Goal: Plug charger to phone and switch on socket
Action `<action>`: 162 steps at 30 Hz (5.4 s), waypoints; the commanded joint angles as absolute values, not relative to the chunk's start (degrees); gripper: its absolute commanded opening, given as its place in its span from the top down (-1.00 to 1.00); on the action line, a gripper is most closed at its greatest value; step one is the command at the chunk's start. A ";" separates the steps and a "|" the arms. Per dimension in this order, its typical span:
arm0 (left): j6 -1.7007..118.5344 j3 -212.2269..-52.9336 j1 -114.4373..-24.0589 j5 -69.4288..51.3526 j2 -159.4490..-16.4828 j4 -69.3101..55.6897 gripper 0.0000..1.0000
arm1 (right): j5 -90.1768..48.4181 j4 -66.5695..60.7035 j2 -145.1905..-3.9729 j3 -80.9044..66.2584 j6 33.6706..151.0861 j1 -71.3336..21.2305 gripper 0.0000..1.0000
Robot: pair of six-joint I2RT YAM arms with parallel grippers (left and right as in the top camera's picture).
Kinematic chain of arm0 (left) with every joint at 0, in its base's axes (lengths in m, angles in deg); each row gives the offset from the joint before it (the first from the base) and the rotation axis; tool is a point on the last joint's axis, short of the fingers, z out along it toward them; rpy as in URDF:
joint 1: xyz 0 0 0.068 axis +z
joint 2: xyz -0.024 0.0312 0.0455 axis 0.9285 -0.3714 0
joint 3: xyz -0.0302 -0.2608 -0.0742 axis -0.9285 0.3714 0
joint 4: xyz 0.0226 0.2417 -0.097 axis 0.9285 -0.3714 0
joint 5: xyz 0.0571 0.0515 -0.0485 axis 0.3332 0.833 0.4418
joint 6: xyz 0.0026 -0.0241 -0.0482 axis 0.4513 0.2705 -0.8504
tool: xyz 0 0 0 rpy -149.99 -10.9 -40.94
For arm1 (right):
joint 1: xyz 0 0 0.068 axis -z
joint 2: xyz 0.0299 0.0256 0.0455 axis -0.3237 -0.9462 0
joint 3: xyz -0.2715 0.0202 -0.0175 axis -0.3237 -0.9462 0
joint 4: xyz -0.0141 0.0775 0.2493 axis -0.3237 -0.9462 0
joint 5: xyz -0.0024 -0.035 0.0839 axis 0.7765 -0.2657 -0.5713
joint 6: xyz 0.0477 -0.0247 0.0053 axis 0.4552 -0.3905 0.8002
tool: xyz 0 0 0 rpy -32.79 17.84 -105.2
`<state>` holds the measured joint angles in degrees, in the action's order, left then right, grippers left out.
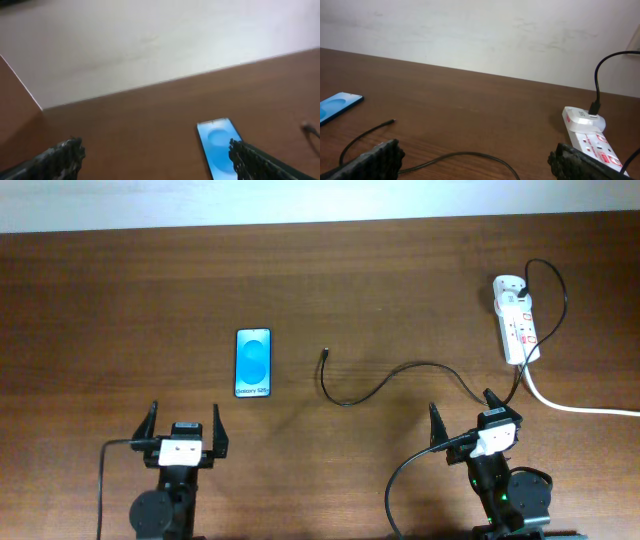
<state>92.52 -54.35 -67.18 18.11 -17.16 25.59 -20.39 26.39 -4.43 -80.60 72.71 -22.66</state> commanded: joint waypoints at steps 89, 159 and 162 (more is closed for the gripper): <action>64.02 -144.23 -80.91 16.53 -142.12 -26.25 -0.96 | -21.17 26.19 -3.99 -80.88 73.34 -23.01 -0.97; 39.70 -163.29 -77.04 -6.26 -142.09 -35.72 1.00 | -21.17 26.19 -3.99 -80.88 73.34 -23.01 -0.97; 35.52 -163.29 -74.75 -14.50 -142.09 -35.72 1.00 | -21.17 26.19 -3.99 -80.88 73.34 -23.01 -0.97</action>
